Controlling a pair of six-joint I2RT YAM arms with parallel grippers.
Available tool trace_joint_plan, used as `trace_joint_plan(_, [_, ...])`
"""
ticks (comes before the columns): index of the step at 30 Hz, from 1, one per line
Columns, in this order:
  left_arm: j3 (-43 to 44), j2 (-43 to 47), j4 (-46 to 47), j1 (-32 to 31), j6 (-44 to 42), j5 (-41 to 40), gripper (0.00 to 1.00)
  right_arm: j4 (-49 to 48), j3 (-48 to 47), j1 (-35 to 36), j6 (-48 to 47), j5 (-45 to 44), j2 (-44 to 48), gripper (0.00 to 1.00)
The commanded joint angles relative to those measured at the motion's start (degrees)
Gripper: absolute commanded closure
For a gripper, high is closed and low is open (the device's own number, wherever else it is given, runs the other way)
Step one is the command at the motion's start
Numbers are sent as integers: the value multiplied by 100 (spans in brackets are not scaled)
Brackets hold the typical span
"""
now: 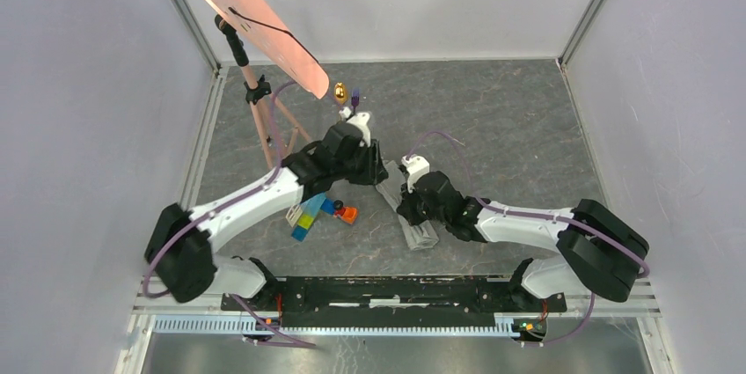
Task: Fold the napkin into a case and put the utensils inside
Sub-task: Turn over the smaller rectangle folded napkin at the center of the board.
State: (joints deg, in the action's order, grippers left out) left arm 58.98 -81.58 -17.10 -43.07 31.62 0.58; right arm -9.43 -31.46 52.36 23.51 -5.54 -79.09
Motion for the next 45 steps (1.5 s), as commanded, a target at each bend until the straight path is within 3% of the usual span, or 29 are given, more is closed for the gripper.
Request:
trace_joint_plan(1, [-667,1159,-266,-44,-209,212,54,-762,14,-47,605,1102,222,100])
trace_joint_plan(10, [-748,2125,-734,-44,-163,-40,53,-3600,1000,-709,2703,2787,62,100])
trace_joint_plan(18, [-503,1809,-659,-52,-94,68,53,-6567,2277,-1666,3999,3751,-1237,100])
trace_joint_plan(22, [-382,1519,-598,-48,-99,154,53,-7007,2497,-2107,3936,4049,-1644,100])
trace_joint_plan(26, [-302,1166,-441,-55,-96,326,53,-6201,2413,-2531,3251,4335,-1667,100])
trace_joint_plan(28, [-190,858,-419,-66,-94,529,53,-5228,2274,-2818,2619,4420,-1488,88])
trace_joint_plan(31, [-158,357,-81,-131,24,772,53,-2647,1680,-3249,926,4230,-972,68])
trace_joint_plan(34, [-75,-148,319,-166,209,982,54,35,727,-3307,-664,3042,-263,54])
trace_joint_plan(36, [-45,-386,608,-168,315,957,55,844,434,-3247,-1093,2457,277,49])
trace_joint_plan(39, [70,-710,833,-167,372,788,56,1916,-1,-2727,-1348,1782,859,47])
trace_joint_plan(45, [333,-1364,712,-108,286,79,59,2085,51,-959,-564,1692,1650,65])
